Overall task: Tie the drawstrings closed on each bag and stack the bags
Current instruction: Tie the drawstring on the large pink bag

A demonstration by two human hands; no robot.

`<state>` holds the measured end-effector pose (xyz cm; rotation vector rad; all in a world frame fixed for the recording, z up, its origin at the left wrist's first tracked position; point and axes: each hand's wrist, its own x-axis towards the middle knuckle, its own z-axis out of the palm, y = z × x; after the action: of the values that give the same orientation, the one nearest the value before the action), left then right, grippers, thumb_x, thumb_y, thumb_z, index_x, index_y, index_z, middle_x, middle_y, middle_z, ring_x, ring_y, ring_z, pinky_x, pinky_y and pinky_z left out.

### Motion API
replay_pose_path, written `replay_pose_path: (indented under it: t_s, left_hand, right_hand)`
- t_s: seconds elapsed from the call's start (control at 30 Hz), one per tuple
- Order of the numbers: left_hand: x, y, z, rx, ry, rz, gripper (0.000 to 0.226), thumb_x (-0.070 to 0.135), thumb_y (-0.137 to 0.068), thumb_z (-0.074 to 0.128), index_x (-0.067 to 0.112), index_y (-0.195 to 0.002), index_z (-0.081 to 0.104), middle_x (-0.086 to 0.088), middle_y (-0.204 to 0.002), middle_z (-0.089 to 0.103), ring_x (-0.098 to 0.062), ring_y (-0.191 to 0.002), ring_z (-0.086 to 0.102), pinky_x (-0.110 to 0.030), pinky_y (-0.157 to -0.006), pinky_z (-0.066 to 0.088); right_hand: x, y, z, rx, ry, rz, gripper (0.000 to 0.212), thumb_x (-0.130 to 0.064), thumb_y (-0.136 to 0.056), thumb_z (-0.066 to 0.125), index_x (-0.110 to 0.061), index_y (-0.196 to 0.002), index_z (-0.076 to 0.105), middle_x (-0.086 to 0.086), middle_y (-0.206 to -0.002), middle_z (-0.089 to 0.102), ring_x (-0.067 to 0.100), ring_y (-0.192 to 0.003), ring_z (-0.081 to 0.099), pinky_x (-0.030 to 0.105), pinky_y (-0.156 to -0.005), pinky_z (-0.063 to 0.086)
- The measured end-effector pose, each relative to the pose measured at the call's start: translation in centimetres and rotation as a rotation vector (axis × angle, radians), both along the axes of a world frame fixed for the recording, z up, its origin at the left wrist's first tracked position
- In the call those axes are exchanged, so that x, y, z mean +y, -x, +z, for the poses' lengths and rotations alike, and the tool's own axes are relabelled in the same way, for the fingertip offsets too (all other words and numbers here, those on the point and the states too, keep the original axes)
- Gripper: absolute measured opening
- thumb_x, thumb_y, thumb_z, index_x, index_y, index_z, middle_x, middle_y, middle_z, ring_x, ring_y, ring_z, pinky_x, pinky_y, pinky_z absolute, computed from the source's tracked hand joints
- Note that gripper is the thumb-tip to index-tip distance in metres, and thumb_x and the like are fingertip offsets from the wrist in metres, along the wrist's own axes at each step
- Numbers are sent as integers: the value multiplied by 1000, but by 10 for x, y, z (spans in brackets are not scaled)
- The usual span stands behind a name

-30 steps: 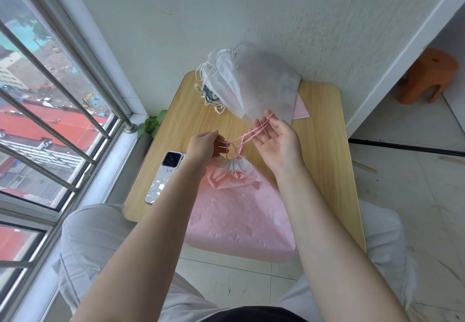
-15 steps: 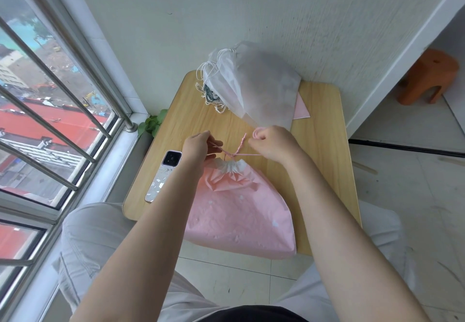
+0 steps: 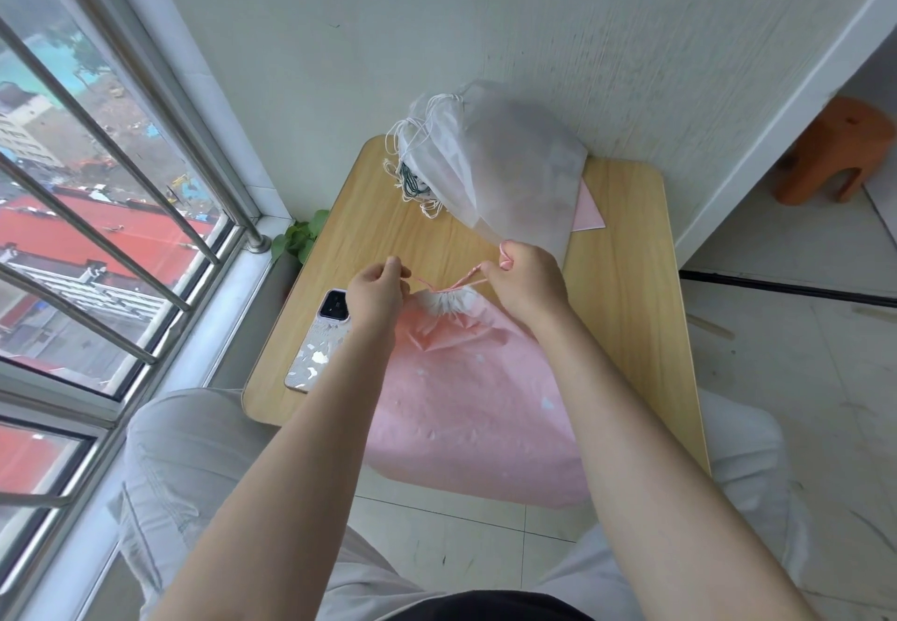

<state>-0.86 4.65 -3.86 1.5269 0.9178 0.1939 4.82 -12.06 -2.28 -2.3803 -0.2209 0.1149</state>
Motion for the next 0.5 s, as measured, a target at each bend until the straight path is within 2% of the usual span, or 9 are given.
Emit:
replay_pose_path:
  t_s: [0.07,0.1,0.17,0.23,0.3,0.33,0.4,0.5]
  left_hand:
    - [11,-2,0,-24,-7,12,21,22,-95,52,14,-83,68,4,-60,64,-11,-52,47,-25,-54,38]
    - [18,-3,0,-26,-30,36,16,21,-94,54,13,-94,68,3,-68,68,-11,-54,49,-25,-54,37]
    - [26,-2,2,33,-132,77,32,18,-91,56,15,-122,58,1,-98,67,-14,-70,56,-25,-58,39]
    - [28,0,4,49,-312,-20,50,12,-87,57,21,-135,46,2,-115,56,-16,-93,56,-30,-72,45]
    - [21,-1,8,-65,-406,-287,51,1,-83,53,22,-130,54,1,-122,54,-16,-110,52,-35,-94,45]
    - [16,-1,11,-81,-429,-446,49,-3,-82,50,21,-124,61,2,-126,55,-15,-116,50,-32,-100,41]
    - [7,-2,20,-5,-457,-702,47,-2,-83,44,23,-114,70,9,-125,58,-9,-115,51,-23,-94,38]
    - [2,-5,32,105,-469,-832,34,10,-87,47,26,-98,75,12,-114,66,-8,-106,58,-24,-88,42]
  right_hand:
    - [-4,-5,0,27,-97,10,44,-23,-86,65,-19,-62,29,-6,-58,38,14,-55,34,31,-55,29]
    - [-7,-8,0,45,-144,10,45,-22,-85,66,-20,-63,28,-4,-58,41,13,-54,34,31,-55,30]
    - [-9,-11,3,86,-240,4,42,-21,-87,65,-19,-65,29,4,-57,53,9,-50,40,28,-53,33]
    - [-6,-11,7,103,-312,10,40,-16,-88,64,-17,-66,30,7,-55,60,1,-42,39,18,-47,31]
    - [-1,-10,13,103,-363,35,42,-13,-89,63,-17,-66,28,11,-59,64,-1,-40,40,14,-46,29]
    - [1,-10,15,107,-380,48,43,-12,-89,63,-18,-67,27,13,-60,65,-1,-40,40,14,-47,29]
    - [4,-10,17,121,-397,65,42,-13,-90,63,-18,-68,27,8,-58,64,2,-41,34,15,-46,28]
    - [4,-9,18,132,-412,54,41,-13,-90,62,-18,-68,27,4,-54,61,3,-42,31,16,-44,28]
